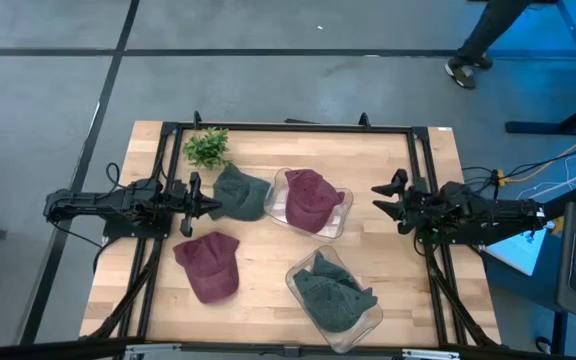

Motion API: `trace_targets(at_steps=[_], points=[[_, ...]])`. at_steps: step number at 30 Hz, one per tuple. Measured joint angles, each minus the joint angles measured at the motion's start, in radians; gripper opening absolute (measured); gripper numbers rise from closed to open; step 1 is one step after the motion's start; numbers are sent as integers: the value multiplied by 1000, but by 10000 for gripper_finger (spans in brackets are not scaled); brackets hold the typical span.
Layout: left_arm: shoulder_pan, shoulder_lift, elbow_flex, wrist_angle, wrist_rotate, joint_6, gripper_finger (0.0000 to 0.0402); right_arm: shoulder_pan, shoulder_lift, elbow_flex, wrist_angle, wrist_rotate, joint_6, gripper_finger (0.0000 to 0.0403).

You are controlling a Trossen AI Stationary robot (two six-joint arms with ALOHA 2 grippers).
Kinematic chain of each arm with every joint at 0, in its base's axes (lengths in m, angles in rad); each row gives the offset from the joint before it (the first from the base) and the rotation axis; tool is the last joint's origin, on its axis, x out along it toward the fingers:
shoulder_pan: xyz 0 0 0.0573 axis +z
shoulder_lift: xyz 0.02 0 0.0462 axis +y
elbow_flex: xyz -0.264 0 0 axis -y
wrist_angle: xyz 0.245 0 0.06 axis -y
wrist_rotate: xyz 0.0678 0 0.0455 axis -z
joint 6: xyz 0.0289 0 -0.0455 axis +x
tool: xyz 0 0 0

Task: Pick & Place hat
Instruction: Put the red cap into the top transparent bin

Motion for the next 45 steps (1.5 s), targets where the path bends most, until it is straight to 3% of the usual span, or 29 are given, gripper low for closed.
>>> trace_targets(at_steps=[15, 21, 45], points=[[0, 0, 0, 0, 0, 0, 11, -1, 1, 18, -188, -50, 0, 213], [0, 0, 0, 0, 0, 0, 8, -1, 1, 44, -266, -46, -87, 213], [0, 0, 0, 2, 0, -1, 13, -1, 1, 45, -273, -42, -79, 213]])
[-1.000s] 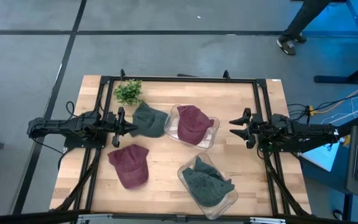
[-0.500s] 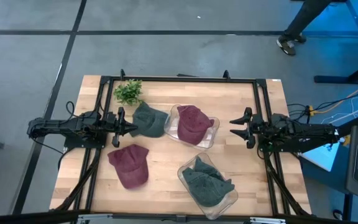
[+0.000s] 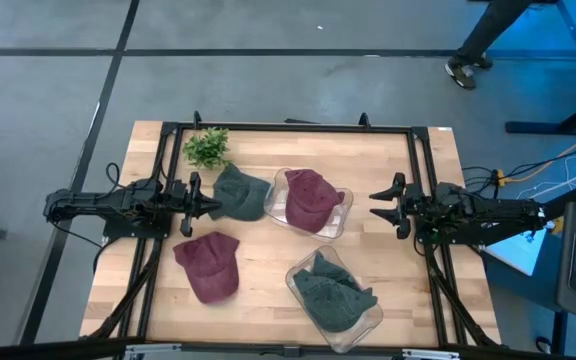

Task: Pick & Place hat
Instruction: Put the red cap into the top transparent bin

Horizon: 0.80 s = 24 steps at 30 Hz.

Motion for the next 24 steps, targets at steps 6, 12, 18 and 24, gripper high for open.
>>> trace_targets(at_steps=[6, 12, 18, 24], points=[[-2, 0, 0, 15, 69, -277, 11, 0, 0, 0, 0, 0, 0, 213], [-2, 0, 0, 21, 79, -546, 13, 0, 0, 0, 0, 0, 0, 213], [-2, 1, 7, 34, 140, -465, 6, 0, 0, 0, 0, 0, 0, 213], [-2, 8, 50, 18, 157, -393, 3, 0, 0, 0, 0, 0, 0, 213]])
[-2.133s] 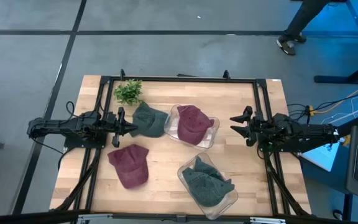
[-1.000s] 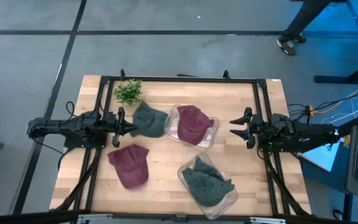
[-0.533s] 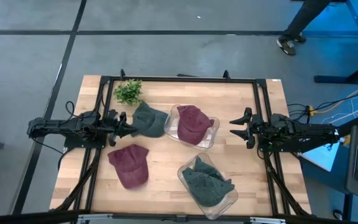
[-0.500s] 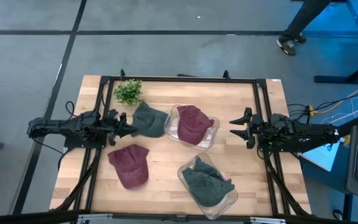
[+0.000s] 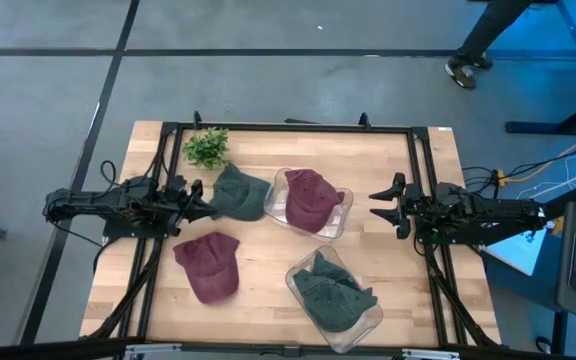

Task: Pick & Place hat
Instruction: Put the red cap into the top transparent bin

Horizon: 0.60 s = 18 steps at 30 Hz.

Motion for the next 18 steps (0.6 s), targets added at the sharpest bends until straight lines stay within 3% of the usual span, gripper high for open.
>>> trace_targets(at_steps=[7, 18], points=[[0, 89, 106, -103, 2, 103, 4, 0, 0, 0, 0, 0, 0, 213], [-2, 330, 363, -449, 2, 233, 4, 0, 0, 0, -3, 0, 0, 213]])
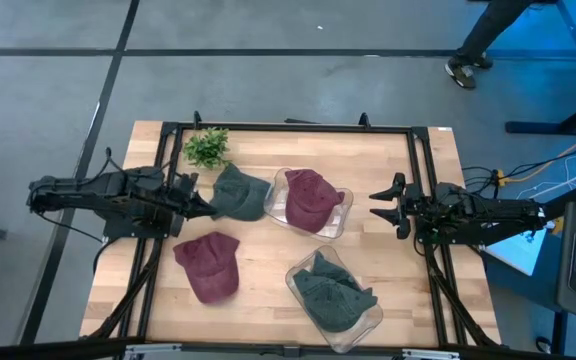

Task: Pick & Place hat
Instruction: Put the red cap into the top transparent bin

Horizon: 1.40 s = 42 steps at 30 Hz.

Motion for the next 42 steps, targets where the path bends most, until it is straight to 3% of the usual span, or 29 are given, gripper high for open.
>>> trace_targets(at_steps=[8, 18, 24, 32, 42], points=[[-83, 141, 122, -118, -1, 48, 4, 0, 0, 0, 0, 0, 0, 213], [-269, 290, 175, -141, -13, 49, 4, 0, 0, 0, 0, 0, 0, 213], [-351, 395, 249, -141, -102, 48, 4, 0, 0, 0, -1, 0, 0, 213], [-361, 515, 388, -224, -163, 74, 4, 0, 0, 0, -1, 0, 0, 213], [-361, 626, 568, -506, -160, 55, 4, 0, 0, 0, -1, 0, 0, 213]])
